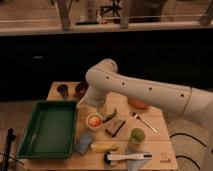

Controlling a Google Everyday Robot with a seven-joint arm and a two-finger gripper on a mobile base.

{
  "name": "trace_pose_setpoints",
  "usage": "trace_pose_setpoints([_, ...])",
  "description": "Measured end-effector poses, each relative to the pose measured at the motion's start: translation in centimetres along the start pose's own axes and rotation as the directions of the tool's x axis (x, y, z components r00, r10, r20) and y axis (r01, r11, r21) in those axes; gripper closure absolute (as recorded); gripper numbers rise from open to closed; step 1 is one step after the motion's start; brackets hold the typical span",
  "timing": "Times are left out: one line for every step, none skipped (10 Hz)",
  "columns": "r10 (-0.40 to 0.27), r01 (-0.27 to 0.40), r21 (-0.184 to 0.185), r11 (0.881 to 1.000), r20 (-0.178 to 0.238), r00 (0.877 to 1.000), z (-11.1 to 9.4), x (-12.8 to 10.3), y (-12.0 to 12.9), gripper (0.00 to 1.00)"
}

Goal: Place apple in paper cup

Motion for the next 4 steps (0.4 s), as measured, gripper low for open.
trace_pose_setpoints([-0.003,0.003,0.001,1.000,-0.004,1.000,-0.37,0.08,-0.14,0.20])
trace_pose_setpoints([-0.006,0.006,0.002,1.000,-0.008,1.000,-0.65,0.09,-0.24,0.20])
trace_pose_setpoints([-0.009,0.009,0.003,1.000,-0.011,1.000,-0.88,0.11,-0.33,0.20])
trace_pose_setpoints([-0.012,0.012,0.004,1.000,-0.017,1.000,-1.28,0.14,-0.45,0.20])
